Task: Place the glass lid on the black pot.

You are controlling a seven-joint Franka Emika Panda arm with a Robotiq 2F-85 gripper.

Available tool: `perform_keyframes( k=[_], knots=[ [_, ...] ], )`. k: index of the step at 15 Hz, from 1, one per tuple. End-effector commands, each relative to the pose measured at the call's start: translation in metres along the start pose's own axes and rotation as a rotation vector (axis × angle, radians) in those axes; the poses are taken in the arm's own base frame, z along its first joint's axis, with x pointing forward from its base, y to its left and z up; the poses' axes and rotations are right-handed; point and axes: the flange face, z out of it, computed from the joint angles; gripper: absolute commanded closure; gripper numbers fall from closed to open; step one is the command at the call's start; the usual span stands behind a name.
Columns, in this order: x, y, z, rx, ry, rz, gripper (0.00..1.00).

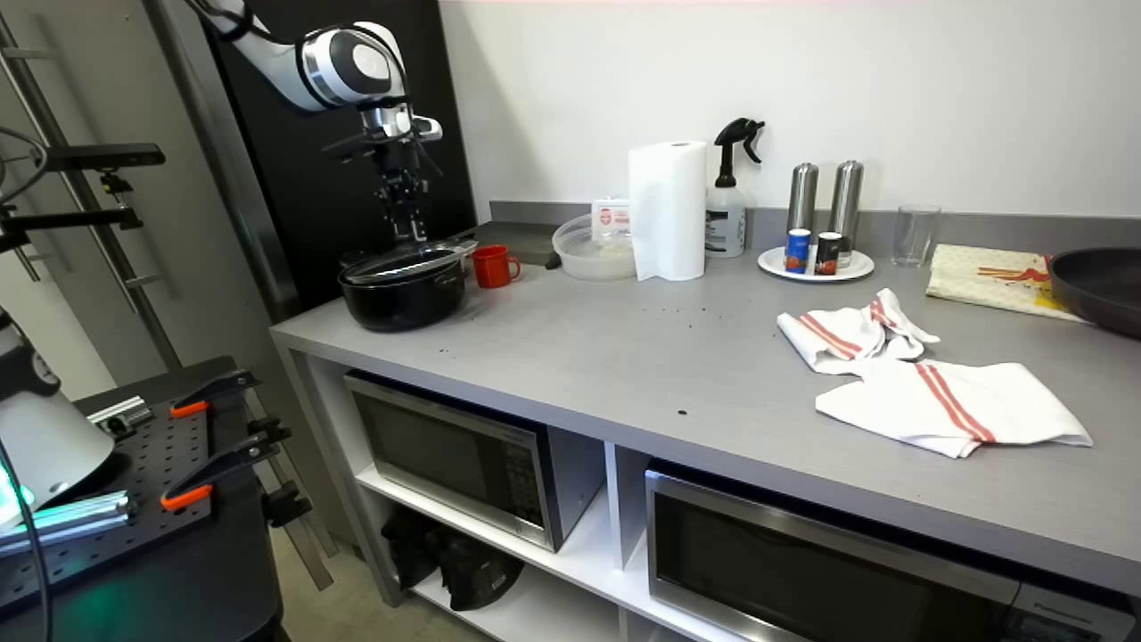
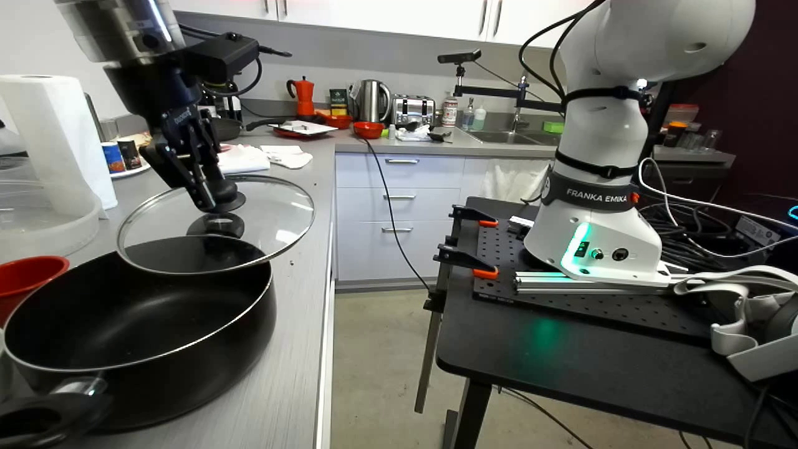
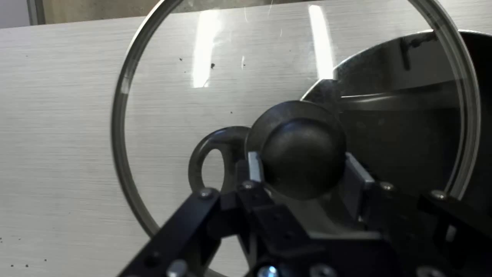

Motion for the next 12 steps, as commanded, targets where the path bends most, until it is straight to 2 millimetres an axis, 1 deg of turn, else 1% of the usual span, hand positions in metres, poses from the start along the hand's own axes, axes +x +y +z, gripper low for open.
perform_keyframes(
  k=[1, 4, 12],
  knots=[
    [0.004, -0.022, -0.014, -0.026, 0.045, -0.004, 0.76],
    [0.012, -0.035, -0.014, -0.017, 0.06, -0.014, 0.76],
    [0.038, -0.057, -0.009, 0.011, 0.092, -0.041, 0.76]
  ],
)
